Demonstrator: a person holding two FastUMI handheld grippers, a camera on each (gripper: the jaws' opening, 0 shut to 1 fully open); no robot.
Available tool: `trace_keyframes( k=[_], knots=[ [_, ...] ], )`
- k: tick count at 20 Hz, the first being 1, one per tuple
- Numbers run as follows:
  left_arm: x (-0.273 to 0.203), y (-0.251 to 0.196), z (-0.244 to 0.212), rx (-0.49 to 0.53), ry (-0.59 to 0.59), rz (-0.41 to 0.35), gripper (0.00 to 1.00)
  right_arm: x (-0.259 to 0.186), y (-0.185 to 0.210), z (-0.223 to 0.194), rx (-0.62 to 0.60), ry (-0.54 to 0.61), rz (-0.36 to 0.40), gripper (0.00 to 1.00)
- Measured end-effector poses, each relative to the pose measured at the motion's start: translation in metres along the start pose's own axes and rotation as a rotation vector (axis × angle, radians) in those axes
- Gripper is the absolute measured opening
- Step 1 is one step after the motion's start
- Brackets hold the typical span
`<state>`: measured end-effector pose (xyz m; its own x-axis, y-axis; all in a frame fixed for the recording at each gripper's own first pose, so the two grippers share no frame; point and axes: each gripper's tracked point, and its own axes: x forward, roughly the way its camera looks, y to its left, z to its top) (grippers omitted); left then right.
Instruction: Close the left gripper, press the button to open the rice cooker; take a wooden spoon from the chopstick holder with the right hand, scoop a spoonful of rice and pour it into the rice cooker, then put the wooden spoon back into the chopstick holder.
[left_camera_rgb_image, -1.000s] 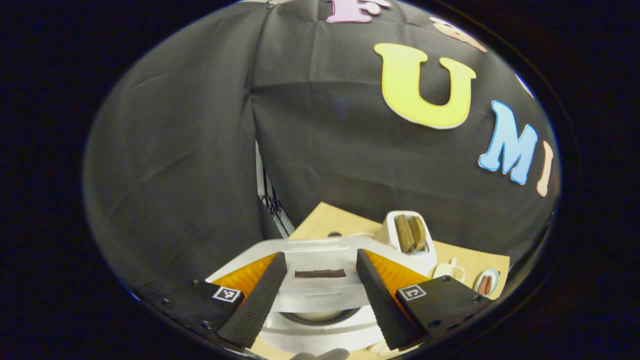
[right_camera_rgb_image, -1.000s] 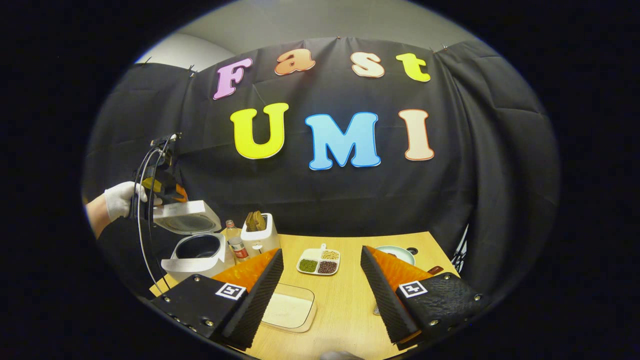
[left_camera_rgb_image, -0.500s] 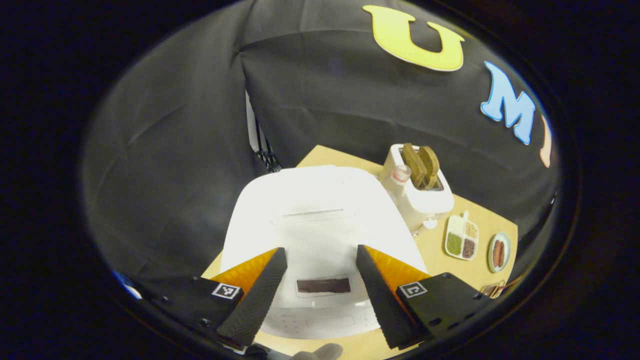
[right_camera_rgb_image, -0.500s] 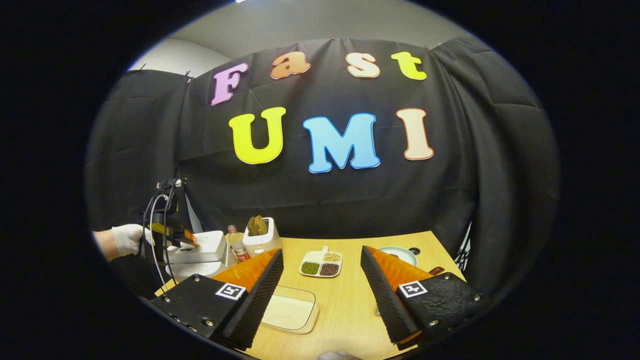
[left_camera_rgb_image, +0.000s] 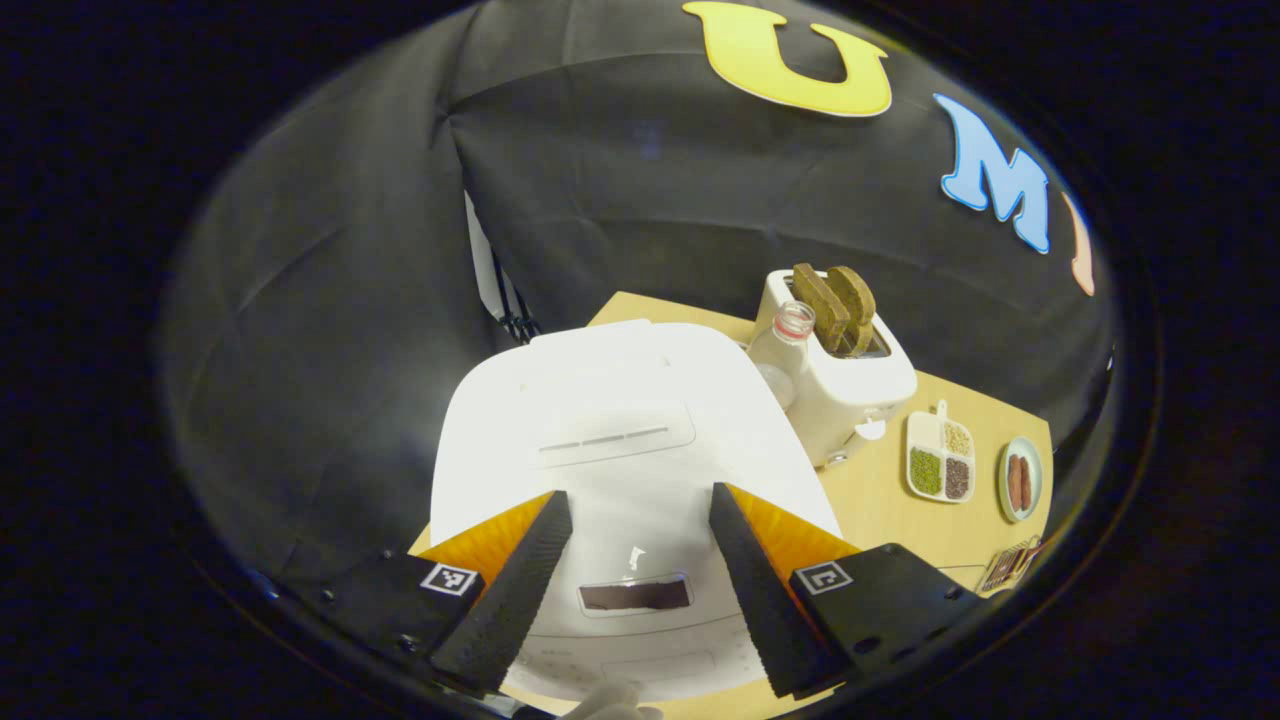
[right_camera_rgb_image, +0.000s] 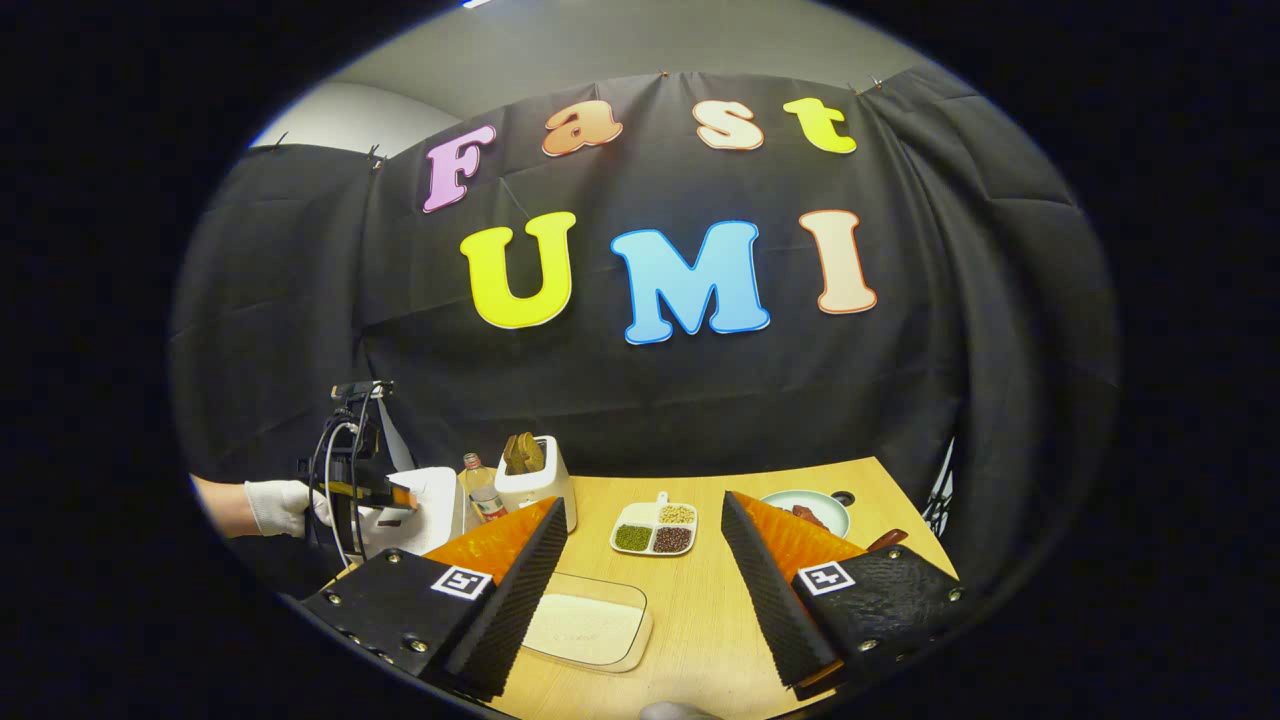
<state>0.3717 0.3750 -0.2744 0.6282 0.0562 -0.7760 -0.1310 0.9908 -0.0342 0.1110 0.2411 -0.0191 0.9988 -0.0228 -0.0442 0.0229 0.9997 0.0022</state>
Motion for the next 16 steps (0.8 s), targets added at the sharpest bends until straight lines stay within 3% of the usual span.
trace_keyframes(
  k=[1, 2, 3, 8, 10, 15, 16],
  knots=[
    [-0.001, 0.001, 0.001, 0.004, -0.004, -0.004, 1.0, 0.0, 0.002, 0.0, 0.001, 0.002, 0.004, 0.95],
    [0.0, 0.0, 0.002, 0.006, -0.004, -0.008, 0.96, 0.001, 0.003, 0.0, 0.004, 0.002, 0.009, 0.95],
    [-0.001, 0.0, 0.003, 0.015, 0.001, -0.013, 1.0, 0.002, 0.004, 0.0, 0.006, 0.008, 0.011, 0.95],
    [-0.008, -0.006, 0.005, -0.003, -0.006, -0.068, 0.96, -0.002, -0.006, 0.011, -0.017, -0.016, -0.015, 0.95],
    [-0.023, -0.012, 0.009, 0.006, -0.046, -0.076, 0.99, -0.003, -0.008, 0.018, -0.021, -0.027, -0.023, 0.95],
    [-0.105, -0.041, 0.054, 0.094, -0.303, -0.093, 1.0, -0.013, -0.017, 0.044, -0.029, -0.086, -0.045, 0.95],
    [-0.13, -0.05, 0.062, 0.107, -0.365, -0.101, 0.96, -0.014, -0.02, 0.051, -0.031, -0.101, -0.05, 0.95]
  ],
)
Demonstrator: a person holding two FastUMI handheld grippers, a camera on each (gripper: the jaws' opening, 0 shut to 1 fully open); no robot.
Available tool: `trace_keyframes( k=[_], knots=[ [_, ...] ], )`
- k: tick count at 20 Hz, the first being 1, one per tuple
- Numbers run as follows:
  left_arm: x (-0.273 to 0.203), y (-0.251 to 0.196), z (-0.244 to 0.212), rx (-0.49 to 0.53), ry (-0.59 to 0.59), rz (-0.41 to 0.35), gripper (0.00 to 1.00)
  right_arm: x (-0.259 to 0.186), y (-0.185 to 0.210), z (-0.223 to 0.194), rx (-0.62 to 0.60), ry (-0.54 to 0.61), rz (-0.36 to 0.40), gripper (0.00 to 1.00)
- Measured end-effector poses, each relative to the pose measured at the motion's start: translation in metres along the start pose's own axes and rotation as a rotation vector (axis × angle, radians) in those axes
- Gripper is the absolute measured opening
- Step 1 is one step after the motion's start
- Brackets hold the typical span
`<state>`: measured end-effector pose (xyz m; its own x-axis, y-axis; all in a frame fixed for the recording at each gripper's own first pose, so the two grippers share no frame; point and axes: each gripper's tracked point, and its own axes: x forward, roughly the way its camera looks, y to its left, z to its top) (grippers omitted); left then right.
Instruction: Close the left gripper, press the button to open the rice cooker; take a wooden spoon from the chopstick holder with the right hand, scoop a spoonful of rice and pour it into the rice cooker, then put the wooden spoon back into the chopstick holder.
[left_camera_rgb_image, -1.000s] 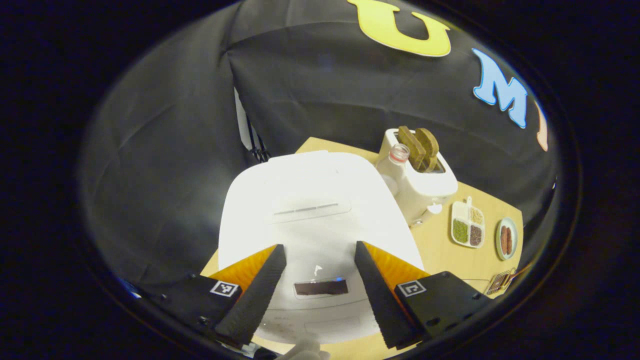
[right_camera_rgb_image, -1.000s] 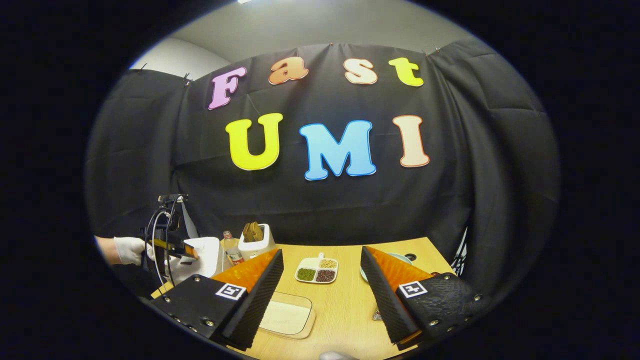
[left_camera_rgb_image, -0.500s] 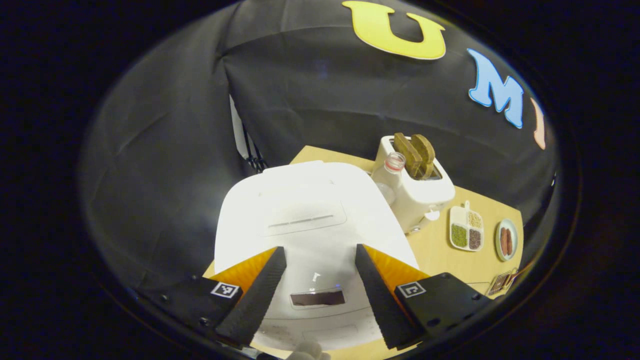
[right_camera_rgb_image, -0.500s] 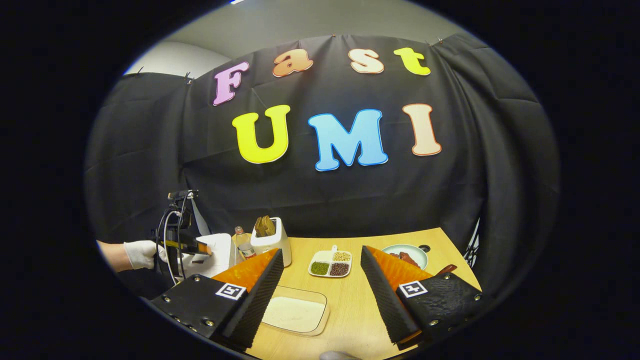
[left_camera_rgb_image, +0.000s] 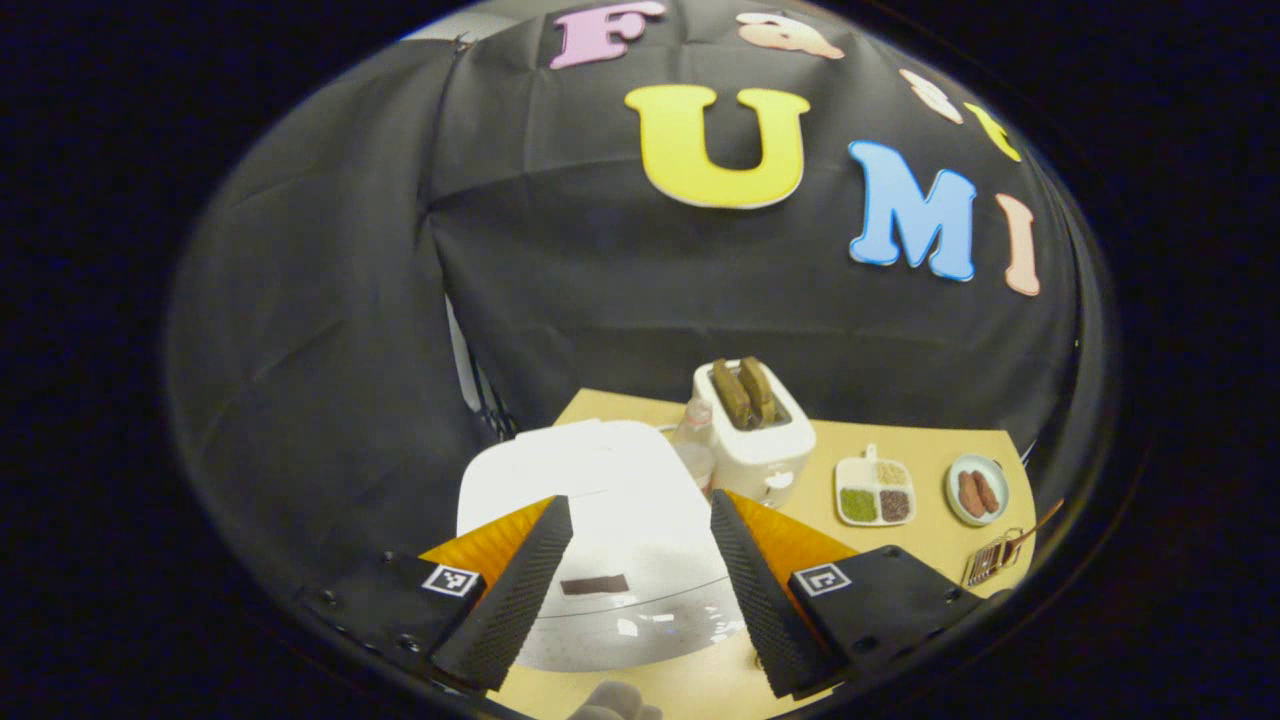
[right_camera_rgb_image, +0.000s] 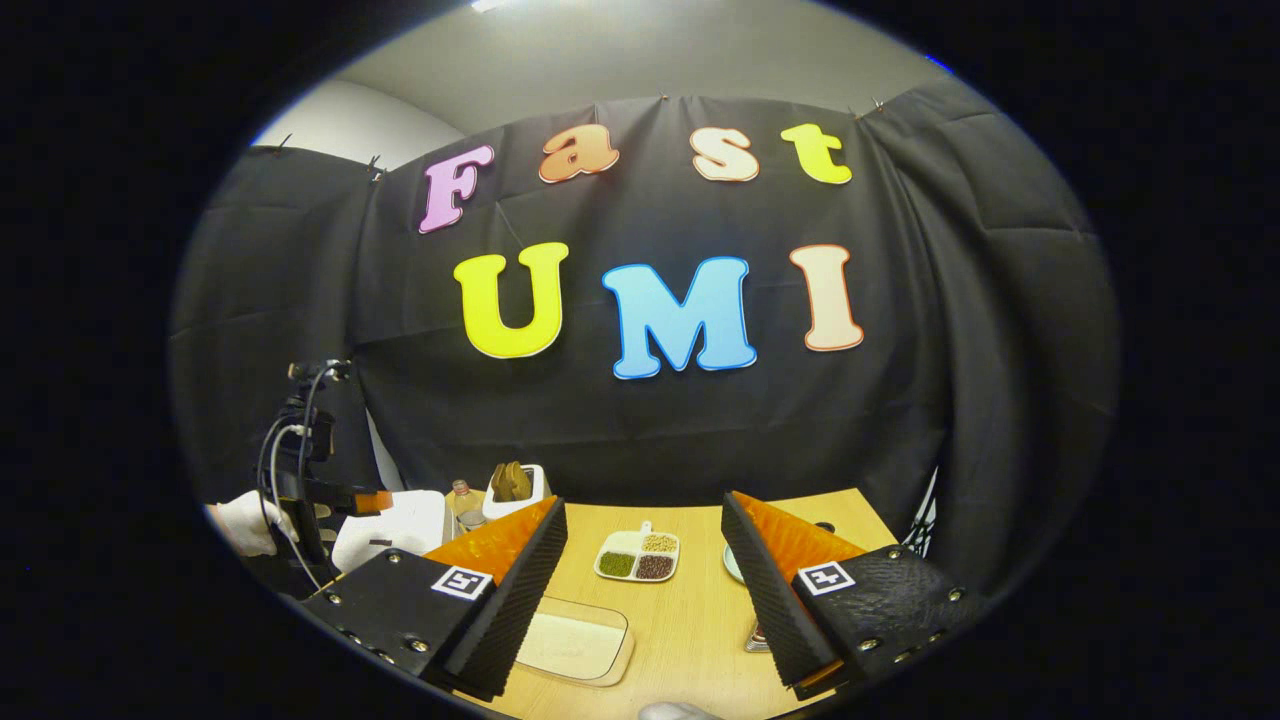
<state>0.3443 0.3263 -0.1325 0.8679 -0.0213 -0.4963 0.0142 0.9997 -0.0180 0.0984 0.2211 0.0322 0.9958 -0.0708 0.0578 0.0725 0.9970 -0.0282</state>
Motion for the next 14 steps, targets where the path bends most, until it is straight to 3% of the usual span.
trace_keyframes(
  k=[2, 3, 7, 14],
  knots=[
    [-0.04, -0.024, 0.034, 0.002, -0.113, -0.042, 1.0, -0.002, -0.007, 0.013, -0.006, -0.026, -0.011, 0.95],
    [-0.061, -0.034, 0.048, 0.002, -0.163, -0.058, 0.96, -0.004, -0.01, 0.02, -0.005, -0.041, -0.02, 0.95],
    [-0.132, -0.06, 0.098, 0.012, -0.338, -0.091, 0.97, -0.008, -0.03, 0.044, -0.014, -0.086, -0.057, 0.95],
    [-0.198, -0.087, 0.118, 0.027, -0.441, -0.118, 0.96, -0.021, -0.064, 0.046, -0.01, -0.089, -0.121, 0.95]
  ],
)
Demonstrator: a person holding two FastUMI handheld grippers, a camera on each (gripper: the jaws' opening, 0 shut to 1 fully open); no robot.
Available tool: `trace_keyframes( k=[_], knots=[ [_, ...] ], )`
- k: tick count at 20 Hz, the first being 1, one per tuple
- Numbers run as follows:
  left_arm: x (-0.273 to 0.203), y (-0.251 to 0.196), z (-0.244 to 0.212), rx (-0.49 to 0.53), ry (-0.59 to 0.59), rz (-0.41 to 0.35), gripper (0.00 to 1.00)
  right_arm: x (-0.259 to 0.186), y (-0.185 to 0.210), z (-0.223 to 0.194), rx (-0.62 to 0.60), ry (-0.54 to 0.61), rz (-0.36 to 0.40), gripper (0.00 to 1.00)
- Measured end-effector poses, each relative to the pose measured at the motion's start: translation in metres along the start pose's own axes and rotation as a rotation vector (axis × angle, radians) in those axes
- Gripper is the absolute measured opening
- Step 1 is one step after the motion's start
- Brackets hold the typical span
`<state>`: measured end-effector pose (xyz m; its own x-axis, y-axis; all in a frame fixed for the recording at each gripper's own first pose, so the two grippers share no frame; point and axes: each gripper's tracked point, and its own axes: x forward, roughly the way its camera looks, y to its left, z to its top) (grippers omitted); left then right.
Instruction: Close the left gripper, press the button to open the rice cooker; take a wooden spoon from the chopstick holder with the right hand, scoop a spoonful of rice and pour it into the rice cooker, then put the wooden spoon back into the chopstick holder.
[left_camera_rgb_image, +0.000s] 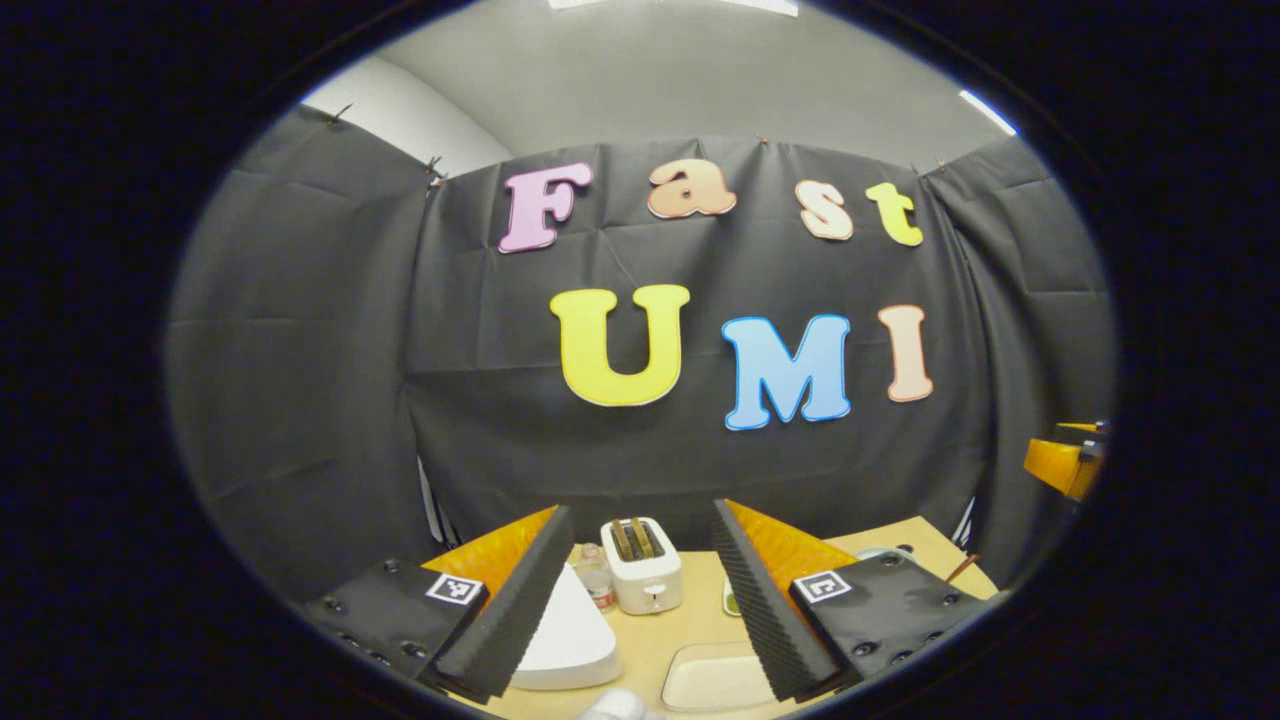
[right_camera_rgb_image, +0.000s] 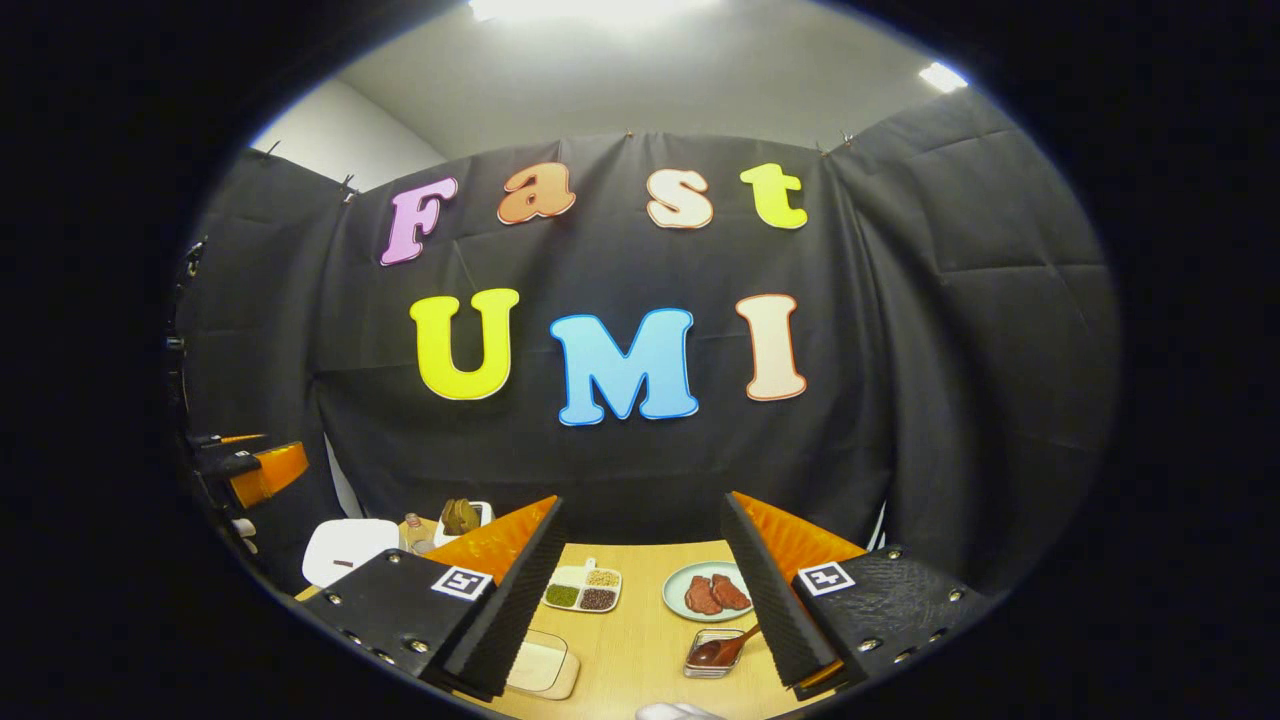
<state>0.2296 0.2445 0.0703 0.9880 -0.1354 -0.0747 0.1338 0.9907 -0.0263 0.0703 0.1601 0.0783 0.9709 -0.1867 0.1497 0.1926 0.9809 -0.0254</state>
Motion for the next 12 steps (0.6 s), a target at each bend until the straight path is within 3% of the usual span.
trace_keyframes(
  k=[5, 12],
  knots=[
    [-0.019, -0.015, 0.008, -0.019, 0.006, -0.021, 0.99, -0.01, -0.018, 0.006, 0.01, -0.011, -0.026, 0.95],
    [-0.029, -0.02, 0.019, -0.028, -0.006, -0.035, 0.95, -0.02, -0.02, 0.009, 0.0, -0.012, -0.029, 0.95]
  ],
)
